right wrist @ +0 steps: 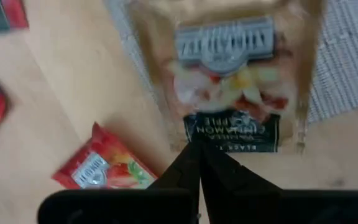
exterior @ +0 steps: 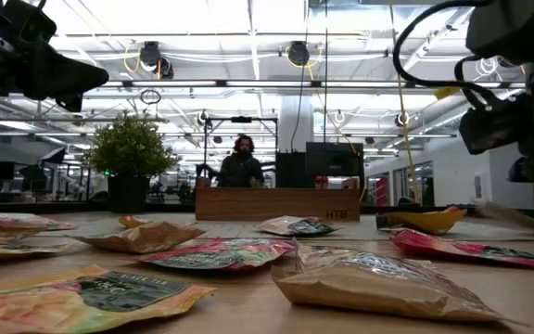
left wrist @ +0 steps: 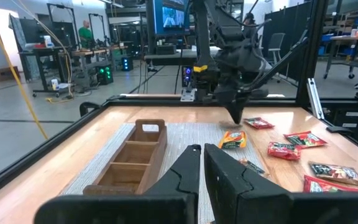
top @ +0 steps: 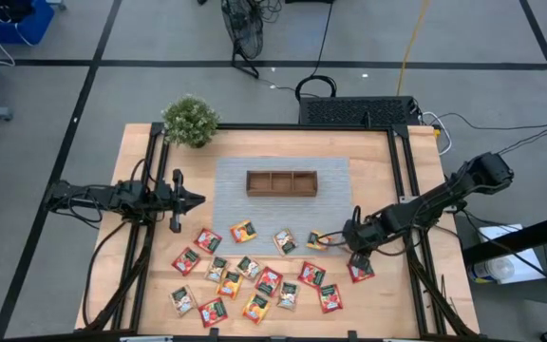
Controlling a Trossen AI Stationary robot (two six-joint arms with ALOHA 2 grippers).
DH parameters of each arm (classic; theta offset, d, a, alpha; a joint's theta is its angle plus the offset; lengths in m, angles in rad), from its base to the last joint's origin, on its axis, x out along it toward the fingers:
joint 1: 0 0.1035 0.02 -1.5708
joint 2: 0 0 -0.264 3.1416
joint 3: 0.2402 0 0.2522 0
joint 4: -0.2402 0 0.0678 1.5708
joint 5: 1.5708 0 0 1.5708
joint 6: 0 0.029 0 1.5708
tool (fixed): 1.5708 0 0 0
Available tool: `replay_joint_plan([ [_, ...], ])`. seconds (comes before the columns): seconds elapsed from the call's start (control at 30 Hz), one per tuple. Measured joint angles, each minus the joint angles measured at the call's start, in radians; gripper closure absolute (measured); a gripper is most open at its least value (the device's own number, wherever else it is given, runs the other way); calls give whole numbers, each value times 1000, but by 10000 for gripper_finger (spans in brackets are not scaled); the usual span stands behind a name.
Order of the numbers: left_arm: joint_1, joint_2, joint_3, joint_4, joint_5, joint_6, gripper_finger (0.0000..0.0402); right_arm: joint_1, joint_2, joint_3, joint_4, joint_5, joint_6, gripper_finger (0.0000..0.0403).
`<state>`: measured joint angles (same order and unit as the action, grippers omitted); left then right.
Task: Pick & Place Tea
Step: Put the brown tea bag into the middle section of the wooden organizer
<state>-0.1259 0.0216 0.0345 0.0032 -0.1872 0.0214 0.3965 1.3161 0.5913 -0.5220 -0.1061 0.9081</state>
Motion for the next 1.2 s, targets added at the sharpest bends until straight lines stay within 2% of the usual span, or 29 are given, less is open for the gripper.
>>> replay_joint_plan([
  [0.17,0,0,0,0,0,0,371,-2,1,3,-88,90,56,402],
  [0.33,0,0,0,0,0,0,371,-2,-2,2,-91,181,83,402],
  [0.83,0,0,0,0,-1,0,371,-3,-17,-1,-129,213,133,402],
  [0.97,0,0,0,0,-1,0,371,-3,-49,-4,-203,292,167,403],
  [1.1,0,0,0,0,-1,0,371,-3,-77,-3,-279,409,202,403],
  [1.2,0,0,0,1,-1,0,371,-3,-83,-3,-272,510,194,403],
])
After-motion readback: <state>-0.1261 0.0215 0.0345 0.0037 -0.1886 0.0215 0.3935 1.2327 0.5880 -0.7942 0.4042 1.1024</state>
